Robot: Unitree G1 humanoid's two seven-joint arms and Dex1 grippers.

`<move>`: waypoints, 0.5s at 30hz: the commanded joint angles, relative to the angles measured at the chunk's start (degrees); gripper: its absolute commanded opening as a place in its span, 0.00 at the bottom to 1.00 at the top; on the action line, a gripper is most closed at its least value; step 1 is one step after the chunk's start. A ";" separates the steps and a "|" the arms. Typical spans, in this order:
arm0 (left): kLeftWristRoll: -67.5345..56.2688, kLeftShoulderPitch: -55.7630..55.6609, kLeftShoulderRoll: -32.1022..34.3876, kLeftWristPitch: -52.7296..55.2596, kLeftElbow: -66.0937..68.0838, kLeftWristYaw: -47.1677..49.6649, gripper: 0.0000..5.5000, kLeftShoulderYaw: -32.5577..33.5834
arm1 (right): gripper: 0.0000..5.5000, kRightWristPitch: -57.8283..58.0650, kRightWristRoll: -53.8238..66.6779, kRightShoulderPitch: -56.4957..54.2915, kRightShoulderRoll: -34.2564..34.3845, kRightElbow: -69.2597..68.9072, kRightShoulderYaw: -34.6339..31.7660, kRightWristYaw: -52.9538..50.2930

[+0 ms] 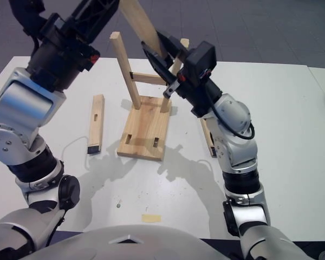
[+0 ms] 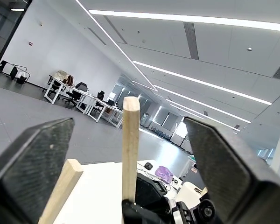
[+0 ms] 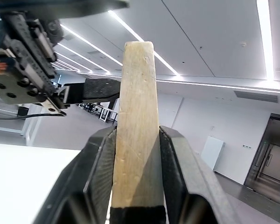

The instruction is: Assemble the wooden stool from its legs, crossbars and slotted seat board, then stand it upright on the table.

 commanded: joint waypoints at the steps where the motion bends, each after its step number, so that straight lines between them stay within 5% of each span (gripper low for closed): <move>1: -0.29 -0.49 1.33 -0.71 -0.03 1.40 0.64 -2.54 | 0.24 0.88 -0.71 0.95 1.05 -1.67 2.02 0.53; 15: 3.25 -1.92 9.48 -1.71 -2.71 -0.13 0.21 -5.13 | 0.24 1.40 -1.59 1.72 1.73 -2.10 2.98 0.70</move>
